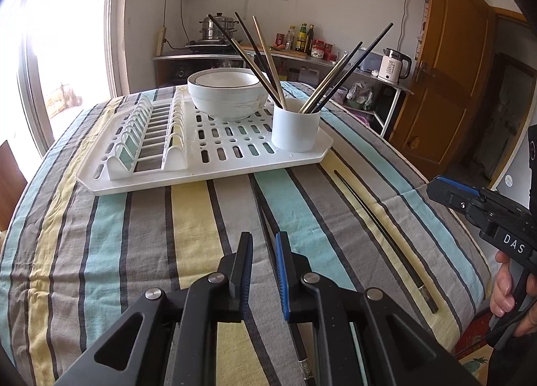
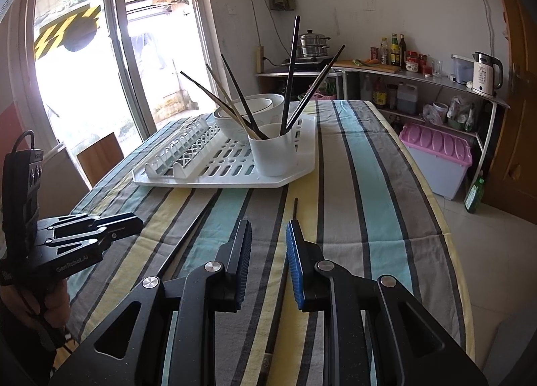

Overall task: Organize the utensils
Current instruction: 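Move both open tools back toward the remaining chopsticks on the tablecloth, then close the left tool on a black chopstick while the right tool grasps another black chopstick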

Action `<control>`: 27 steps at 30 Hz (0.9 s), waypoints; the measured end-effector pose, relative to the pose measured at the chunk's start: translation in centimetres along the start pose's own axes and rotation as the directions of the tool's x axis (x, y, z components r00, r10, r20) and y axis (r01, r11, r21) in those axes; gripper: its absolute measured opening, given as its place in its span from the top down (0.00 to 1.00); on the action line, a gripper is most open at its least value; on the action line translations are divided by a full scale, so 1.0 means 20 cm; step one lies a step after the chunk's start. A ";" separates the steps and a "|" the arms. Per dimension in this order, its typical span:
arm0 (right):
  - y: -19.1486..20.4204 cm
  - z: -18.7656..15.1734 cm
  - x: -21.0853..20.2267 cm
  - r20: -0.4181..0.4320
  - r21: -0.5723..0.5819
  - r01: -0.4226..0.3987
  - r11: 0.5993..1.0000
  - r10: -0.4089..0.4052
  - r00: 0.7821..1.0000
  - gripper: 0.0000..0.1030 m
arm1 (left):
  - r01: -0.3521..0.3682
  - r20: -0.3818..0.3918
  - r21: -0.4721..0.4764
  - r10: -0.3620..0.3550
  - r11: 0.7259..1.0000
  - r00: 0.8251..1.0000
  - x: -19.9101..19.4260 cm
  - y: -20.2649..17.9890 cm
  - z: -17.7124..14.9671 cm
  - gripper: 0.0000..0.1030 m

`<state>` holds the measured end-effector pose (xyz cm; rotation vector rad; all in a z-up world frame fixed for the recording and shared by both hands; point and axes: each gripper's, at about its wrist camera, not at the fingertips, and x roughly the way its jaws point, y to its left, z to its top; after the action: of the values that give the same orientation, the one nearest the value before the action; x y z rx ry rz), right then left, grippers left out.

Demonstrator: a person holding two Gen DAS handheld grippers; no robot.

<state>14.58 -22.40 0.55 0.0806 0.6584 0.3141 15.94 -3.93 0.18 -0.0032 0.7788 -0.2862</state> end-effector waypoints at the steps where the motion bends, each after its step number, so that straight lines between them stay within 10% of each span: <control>1: -0.01 0.00 0.02 -0.011 0.002 0.002 1.000 -0.002 1.000 0.79 | -0.003 -0.014 -0.002 0.003 1.000 1.000 0.03 0.00 0.01 0.87; 27: -0.07 0.06 0.50 -0.228 -0.054 0.057 0.997 -0.068 0.971 0.79 | -0.060 -0.181 0.026 0.064 0.998 0.981 0.47 -0.01 0.16 0.87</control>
<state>23.06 -20.68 -4.66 -0.0224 0.8808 0.2806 24.45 -6.88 -4.11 0.0678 0.9552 -0.2371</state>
